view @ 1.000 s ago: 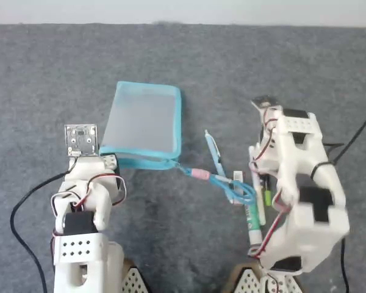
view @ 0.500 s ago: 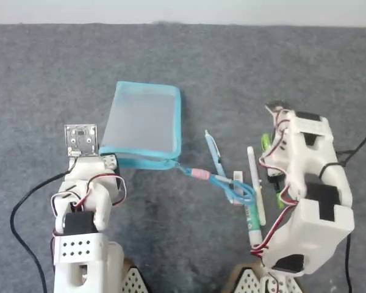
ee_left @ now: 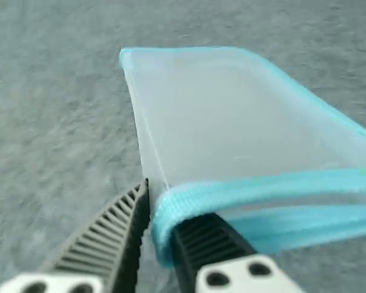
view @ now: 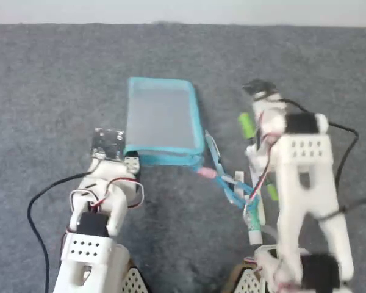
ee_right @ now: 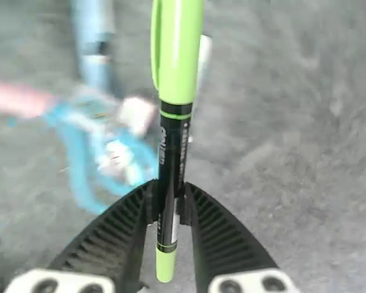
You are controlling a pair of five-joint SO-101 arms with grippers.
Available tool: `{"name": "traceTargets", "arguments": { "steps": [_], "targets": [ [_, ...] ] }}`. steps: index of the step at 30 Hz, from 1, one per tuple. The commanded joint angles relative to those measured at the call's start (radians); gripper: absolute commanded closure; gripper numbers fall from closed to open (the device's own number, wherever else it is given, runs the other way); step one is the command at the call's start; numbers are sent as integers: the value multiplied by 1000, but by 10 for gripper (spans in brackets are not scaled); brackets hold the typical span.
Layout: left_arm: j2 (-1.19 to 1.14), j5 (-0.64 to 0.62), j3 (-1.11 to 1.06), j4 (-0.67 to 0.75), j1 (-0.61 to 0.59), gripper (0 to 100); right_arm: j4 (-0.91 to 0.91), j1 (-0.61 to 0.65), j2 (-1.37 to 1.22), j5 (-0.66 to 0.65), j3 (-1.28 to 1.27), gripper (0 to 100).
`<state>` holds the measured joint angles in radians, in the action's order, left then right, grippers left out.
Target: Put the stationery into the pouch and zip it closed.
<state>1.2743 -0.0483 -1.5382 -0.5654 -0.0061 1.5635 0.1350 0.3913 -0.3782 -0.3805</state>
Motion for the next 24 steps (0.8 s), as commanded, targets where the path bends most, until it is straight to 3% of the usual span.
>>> {"name": "traceTargets", "arguments": {
  "steps": [1,9,24],
  "targets": [
    [12,-21,16,44,66,987,81,156,194,-60,18,991],
    [12,-21,16,44,66,987,196,481,225,-78,12,991],
    [12,-21,19,46,64,987,160,498,-151,51,129,991]
  ]
}}
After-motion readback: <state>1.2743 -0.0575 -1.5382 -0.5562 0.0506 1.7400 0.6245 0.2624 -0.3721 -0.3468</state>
